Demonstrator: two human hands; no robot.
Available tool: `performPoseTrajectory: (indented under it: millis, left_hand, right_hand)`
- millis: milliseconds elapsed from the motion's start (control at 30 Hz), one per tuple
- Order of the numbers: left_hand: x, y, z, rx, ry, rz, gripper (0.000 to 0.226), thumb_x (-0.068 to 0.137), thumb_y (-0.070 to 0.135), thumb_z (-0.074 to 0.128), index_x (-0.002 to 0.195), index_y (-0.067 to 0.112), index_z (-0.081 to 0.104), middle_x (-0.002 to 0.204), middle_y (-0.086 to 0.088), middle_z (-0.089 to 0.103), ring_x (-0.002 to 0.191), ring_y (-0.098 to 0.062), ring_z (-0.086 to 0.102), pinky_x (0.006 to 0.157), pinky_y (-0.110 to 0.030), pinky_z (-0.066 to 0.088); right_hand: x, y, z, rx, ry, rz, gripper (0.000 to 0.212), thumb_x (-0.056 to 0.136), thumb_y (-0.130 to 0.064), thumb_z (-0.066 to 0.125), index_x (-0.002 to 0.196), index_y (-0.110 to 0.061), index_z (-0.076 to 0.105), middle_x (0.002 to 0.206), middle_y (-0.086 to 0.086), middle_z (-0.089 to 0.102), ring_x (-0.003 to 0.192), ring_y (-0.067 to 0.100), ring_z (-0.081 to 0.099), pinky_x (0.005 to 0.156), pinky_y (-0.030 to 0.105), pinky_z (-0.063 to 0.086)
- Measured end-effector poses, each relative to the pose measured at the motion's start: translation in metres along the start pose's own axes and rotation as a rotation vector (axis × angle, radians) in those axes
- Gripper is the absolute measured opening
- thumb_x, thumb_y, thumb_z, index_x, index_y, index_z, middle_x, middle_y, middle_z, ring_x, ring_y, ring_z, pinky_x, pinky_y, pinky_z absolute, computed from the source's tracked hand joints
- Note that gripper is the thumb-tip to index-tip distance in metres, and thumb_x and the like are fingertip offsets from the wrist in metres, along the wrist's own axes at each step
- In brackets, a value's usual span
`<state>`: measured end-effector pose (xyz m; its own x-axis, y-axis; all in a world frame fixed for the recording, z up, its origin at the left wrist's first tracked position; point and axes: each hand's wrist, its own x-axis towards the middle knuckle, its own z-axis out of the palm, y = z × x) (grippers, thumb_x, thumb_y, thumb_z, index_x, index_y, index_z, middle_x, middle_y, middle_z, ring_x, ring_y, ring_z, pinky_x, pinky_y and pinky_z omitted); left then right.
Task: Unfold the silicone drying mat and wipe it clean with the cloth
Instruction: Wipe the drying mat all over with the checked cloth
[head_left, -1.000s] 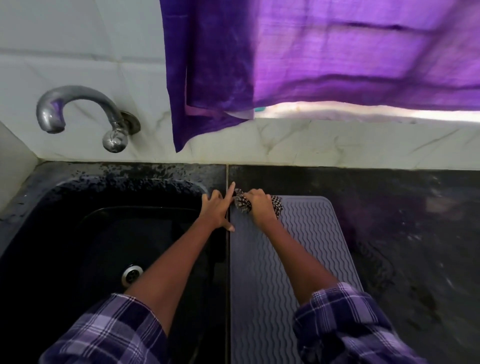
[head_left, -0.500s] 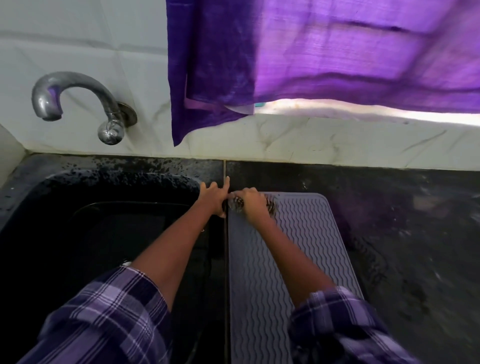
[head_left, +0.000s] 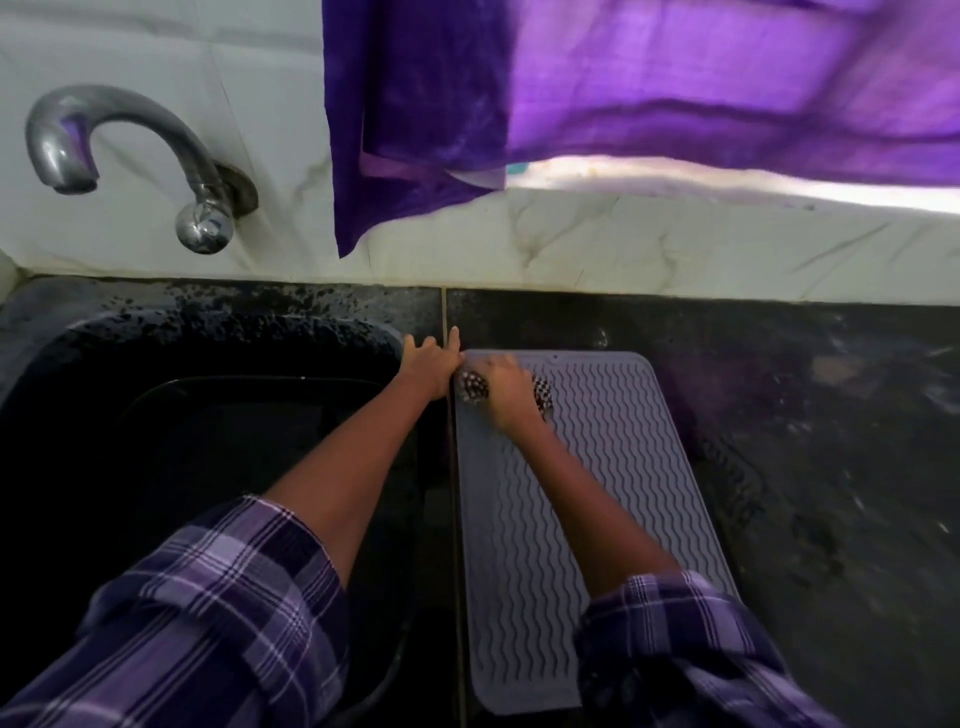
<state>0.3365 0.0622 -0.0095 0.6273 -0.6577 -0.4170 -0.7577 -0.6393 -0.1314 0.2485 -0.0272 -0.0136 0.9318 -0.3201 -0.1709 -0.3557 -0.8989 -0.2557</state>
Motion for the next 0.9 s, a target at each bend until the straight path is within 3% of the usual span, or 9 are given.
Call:
performPoseTrajectory:
  millis: [100, 200, 300, 433, 533, 633, 767, 900]
  left_hand:
    - [0.002, 0.000, 0.003, 0.076, -0.006, 0.021, 0.062, 0.100, 0.023, 0.041, 0.154, 0.013, 0.013, 0.161, -0.010, 0.014, 0.140, -0.031, 0.028, 0.113, -0.054, 0.020]
    - [0.004, 0.005, -0.001, 0.084, 0.028, 0.004, 0.067, 0.100, 0.026, 0.043, 0.154, 0.008, 0.008, 0.156, -0.013, 0.028, 0.140, -0.030, 0.031, 0.114, -0.052, 0.018]
    - [-0.003, 0.009, -0.010, 0.098, 0.029, 0.001, 0.073, 0.099, 0.035, 0.045, 0.154, 0.008, 0.005, 0.152, -0.016, 0.035, 0.144, -0.029, 0.025, 0.116, -0.049, 0.014]
    - [-0.022, 0.019, -0.019, 0.106, 0.018, 0.023, 0.044, 0.099, 0.029, 0.046, 0.140, 0.014, 0.044, 0.145, -0.009, 0.046, 0.144, -0.028, 0.020, 0.115, -0.048, 0.015]
    - [-0.033, 0.024, -0.003, 0.038, 0.039, 0.026, 0.035, 0.096, 0.025, 0.050, 0.131, 0.022, 0.055, 0.141, -0.005, 0.049, 0.139, -0.028, 0.027, 0.114, -0.048, 0.018]
    - [-0.036, 0.024, 0.003, 0.046, -0.002, 0.029, 0.045, 0.091, 0.038, 0.058, 0.133, 0.025, 0.053, 0.142, -0.005, 0.046, 0.138, -0.028, 0.029, 0.113, -0.050, 0.018]
    - [-0.032, 0.022, 0.001, 0.069, -0.019, 0.059, 0.055, 0.091, 0.048, 0.054, 0.140, 0.023, 0.045, 0.146, -0.006, 0.042, 0.140, -0.029, 0.027, 0.113, -0.052, 0.017]
    - [-0.044, 0.021, 0.011, 0.085, 0.013, 0.075, 0.064, 0.093, 0.047, 0.051, 0.147, 0.020, 0.032, 0.152, -0.007, 0.033, 0.140, -0.031, 0.024, 0.113, -0.053, 0.018]
  right_hand:
    - [-0.032, 0.006, 0.008, 0.006, -0.061, -0.051, 0.043, 0.093, -0.013, 0.053, 0.136, -0.011, 0.047, 0.142, 0.013, 0.048, 0.135, 0.029, 0.040, 0.113, 0.040, 0.032]
    - [-0.068, 0.013, 0.010, 0.014, -0.198, -0.120, 0.038, 0.090, -0.010, 0.057, 0.128, -0.009, 0.056, 0.132, 0.014, 0.057, 0.126, 0.028, 0.049, 0.108, 0.037, 0.037]
    - [-0.057, 0.006, -0.006, 0.011, -0.341, -0.071, 0.031, 0.086, -0.006, 0.061, 0.117, -0.005, 0.063, 0.122, 0.016, 0.064, 0.117, 0.028, 0.058, 0.103, 0.036, 0.045]
    - [-0.038, 0.000, -0.012, 0.007, -0.120, 0.030, 0.034, 0.091, -0.011, 0.057, 0.124, -0.006, 0.059, 0.127, 0.016, 0.061, 0.120, 0.030, 0.056, 0.103, 0.038, 0.045]
    - [-0.056, 0.000, 0.006, -0.058, -0.087, -0.027, 0.037, 0.092, -0.015, 0.055, 0.129, -0.014, 0.057, 0.130, 0.012, 0.058, 0.125, 0.028, 0.049, 0.105, 0.040, 0.042]
    - [-0.075, 0.003, 0.009, 0.024, -0.079, -0.033, 0.031, 0.090, -0.016, 0.058, 0.120, -0.012, 0.064, 0.125, 0.013, 0.062, 0.122, 0.029, 0.051, 0.103, 0.039, 0.043]
    - [-0.125, 0.008, 0.020, -0.008, -0.261, -0.053, 0.043, 0.084, -0.004, 0.059, 0.127, -0.007, 0.059, 0.132, 0.015, 0.058, 0.127, 0.028, 0.050, 0.110, 0.036, 0.038]
    - [-0.127, 0.003, 0.004, 0.057, -0.366, 0.011, 0.025, 0.084, -0.001, 0.058, 0.108, -0.001, 0.066, 0.113, 0.018, 0.068, 0.109, 0.030, 0.062, 0.095, 0.036, 0.048]
